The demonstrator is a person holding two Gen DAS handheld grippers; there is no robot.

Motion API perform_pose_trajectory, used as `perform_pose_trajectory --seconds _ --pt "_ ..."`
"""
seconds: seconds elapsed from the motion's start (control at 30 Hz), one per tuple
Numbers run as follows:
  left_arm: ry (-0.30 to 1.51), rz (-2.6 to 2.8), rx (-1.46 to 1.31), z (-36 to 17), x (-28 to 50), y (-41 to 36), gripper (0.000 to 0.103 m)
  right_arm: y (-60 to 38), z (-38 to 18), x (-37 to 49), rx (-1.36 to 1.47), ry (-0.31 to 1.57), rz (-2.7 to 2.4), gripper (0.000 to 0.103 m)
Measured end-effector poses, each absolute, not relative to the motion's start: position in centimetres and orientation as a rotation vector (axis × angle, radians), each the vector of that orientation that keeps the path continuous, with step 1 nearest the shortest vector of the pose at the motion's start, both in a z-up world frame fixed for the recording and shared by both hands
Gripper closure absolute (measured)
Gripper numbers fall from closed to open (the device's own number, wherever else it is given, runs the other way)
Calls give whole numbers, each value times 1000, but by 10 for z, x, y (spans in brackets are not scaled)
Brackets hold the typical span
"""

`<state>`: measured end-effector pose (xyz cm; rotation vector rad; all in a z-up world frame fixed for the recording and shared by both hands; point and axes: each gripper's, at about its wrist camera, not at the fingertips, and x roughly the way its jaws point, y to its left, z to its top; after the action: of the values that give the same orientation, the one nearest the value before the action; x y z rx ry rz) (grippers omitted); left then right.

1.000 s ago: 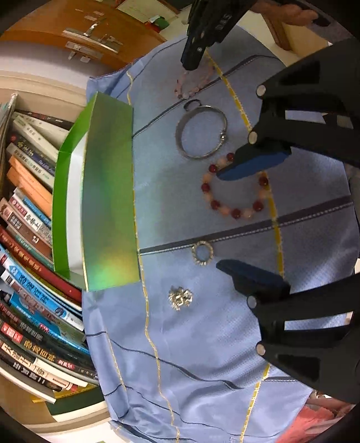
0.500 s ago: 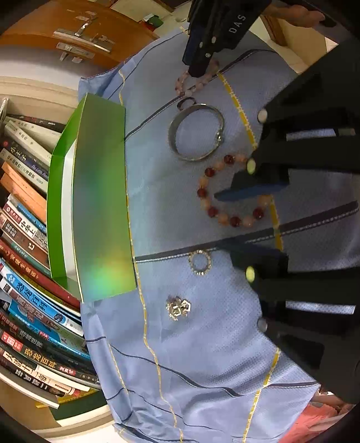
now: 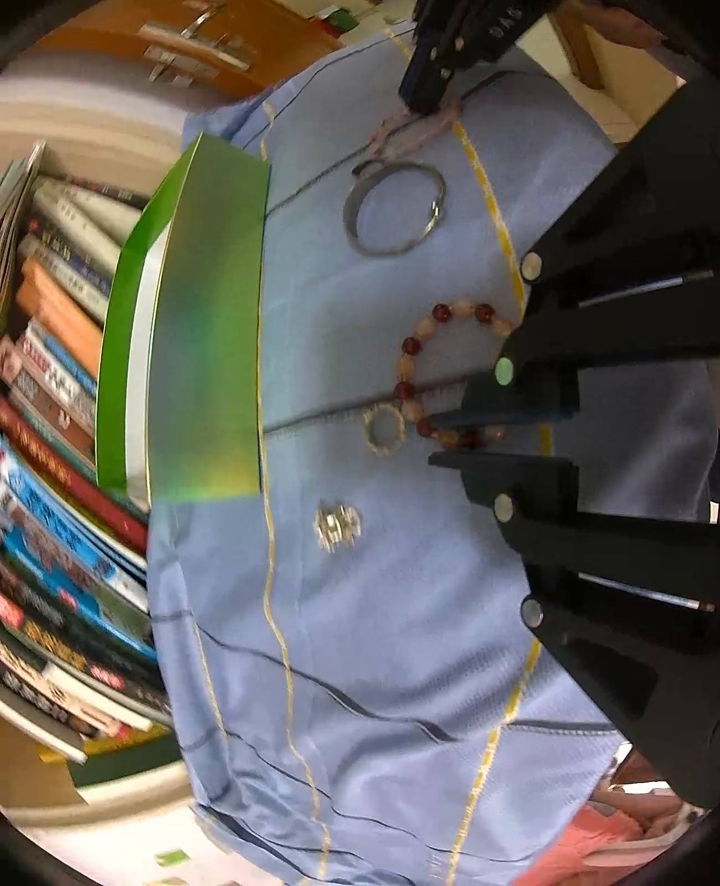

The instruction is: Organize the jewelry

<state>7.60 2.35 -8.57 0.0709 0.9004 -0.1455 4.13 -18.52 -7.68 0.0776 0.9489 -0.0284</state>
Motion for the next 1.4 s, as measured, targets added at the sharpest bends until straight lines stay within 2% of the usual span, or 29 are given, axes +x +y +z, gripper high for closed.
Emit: perform_pose_trajectory --seconds 0.07,0.13,0.2,0.23,0.3,0.4,0.67,0.73,0.77,0.93,1.4 --pt "896 -149 67 -84 73 26 93 -190 -74 40 96 946 -36 88" --pt "885 -174 72 -81 68 23 82 -186 -71 38 92 941 -19 83" --pt "870 -204 84 -78 65 17 71 -177 -71 37 71 940 3 83" --pt "869 -208 88 -79 64 15 69 -175 -71 37 67 939 10 83" --pt "876 -216 89 -81 64 12 68 -170 -71 37 59 936 32 81" --pt "874 -229 85 -79 62 9 68 -166 -71 39 54 937 42 72" --pt "856 -262 109 -74 54 -5 64 -162 -72 39 48 938 50 70" --pt "854 -266 115 -73 52 -8 62 -162 -72 39 50 936 52 61" --pt "853 -268 117 -73 52 -9 62 -161 -72 39 50 935 55 60" --pt "844 -259 121 -71 51 -7 56 -169 -68 36 43 906 13 60" --pt "868 -168 111 -78 66 17 54 -177 -73 46 6 896 -62 60"
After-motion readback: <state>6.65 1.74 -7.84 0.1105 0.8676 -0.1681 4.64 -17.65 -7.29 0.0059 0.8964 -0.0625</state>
